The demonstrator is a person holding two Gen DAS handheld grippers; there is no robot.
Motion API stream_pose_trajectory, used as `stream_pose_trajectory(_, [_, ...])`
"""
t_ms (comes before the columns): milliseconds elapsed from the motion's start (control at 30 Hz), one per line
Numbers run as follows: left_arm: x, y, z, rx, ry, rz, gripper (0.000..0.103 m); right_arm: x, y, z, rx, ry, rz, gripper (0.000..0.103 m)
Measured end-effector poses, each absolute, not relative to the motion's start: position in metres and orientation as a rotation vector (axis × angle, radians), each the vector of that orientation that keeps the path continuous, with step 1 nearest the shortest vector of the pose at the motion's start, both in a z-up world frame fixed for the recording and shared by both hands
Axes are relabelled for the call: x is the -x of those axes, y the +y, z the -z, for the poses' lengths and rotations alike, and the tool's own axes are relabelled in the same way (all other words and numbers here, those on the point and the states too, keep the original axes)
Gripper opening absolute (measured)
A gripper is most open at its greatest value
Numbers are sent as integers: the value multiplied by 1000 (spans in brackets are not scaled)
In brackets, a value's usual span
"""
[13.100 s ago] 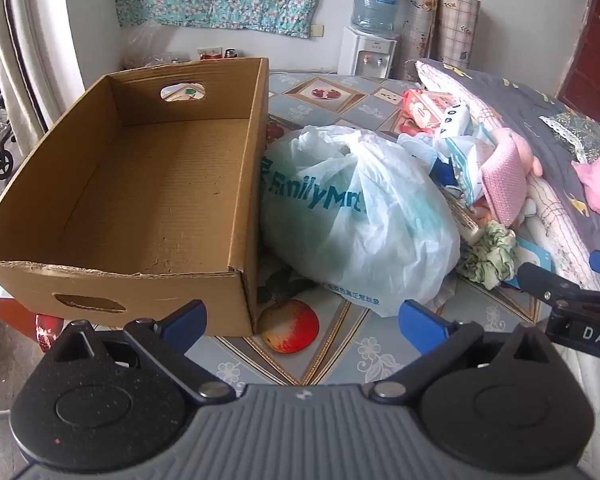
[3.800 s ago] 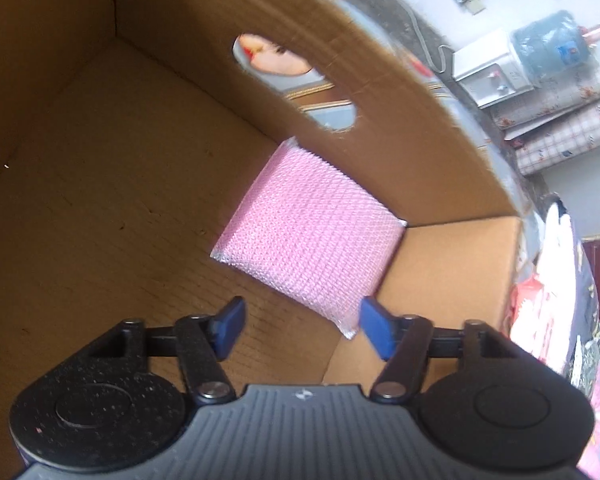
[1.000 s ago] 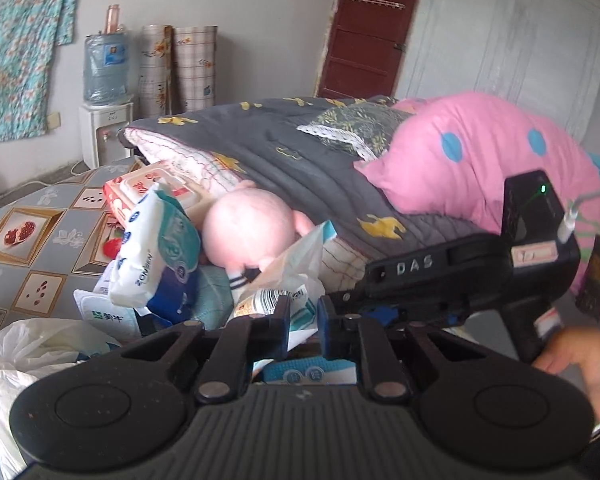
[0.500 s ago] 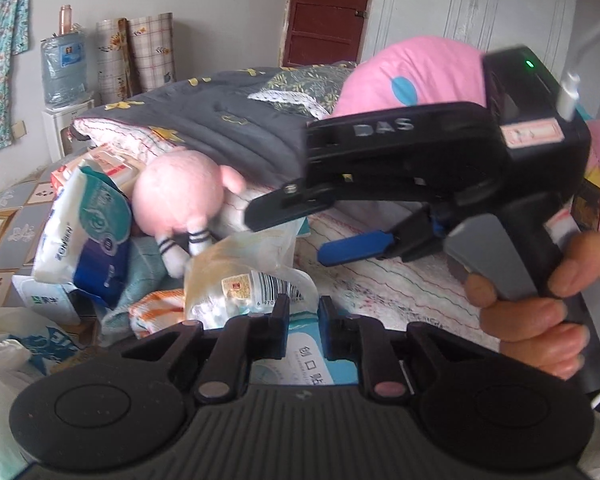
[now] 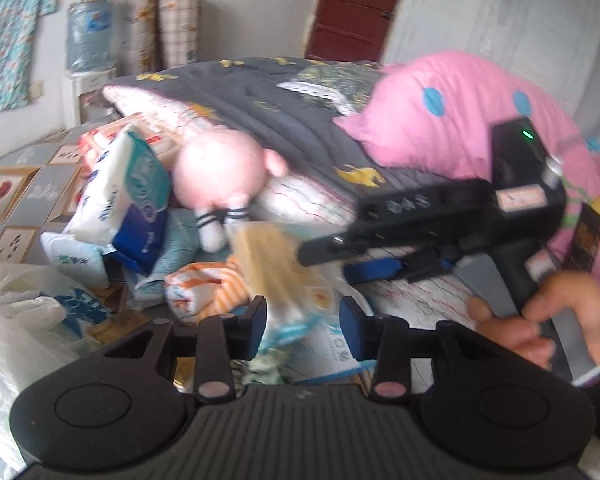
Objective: Organize soft objects
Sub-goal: 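Lift the cotton swab bag and carry it to the cardboard box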
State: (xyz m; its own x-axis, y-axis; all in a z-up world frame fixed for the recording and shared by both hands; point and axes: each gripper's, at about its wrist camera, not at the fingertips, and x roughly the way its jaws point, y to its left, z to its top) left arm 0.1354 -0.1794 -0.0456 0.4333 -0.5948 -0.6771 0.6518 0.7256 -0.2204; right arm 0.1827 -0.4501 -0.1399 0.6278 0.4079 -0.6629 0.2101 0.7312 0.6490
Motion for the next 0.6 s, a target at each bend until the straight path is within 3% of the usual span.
stream_pose_trajectory(267, [-178, -188, 70, 80, 994, 746, 46, -187, -452, 147, -773, 920, -120, 57])
stream_pose_trajectory(433, [-192, -189, 80, 137, 1060, 749, 51, -188, -451, 148, -782, 903, -134, 42])
stream_pose_trajectory(600, [-201, -187, 81, 202, 1071, 777, 47, -187, -451, 143, -796, 881, -138, 33])
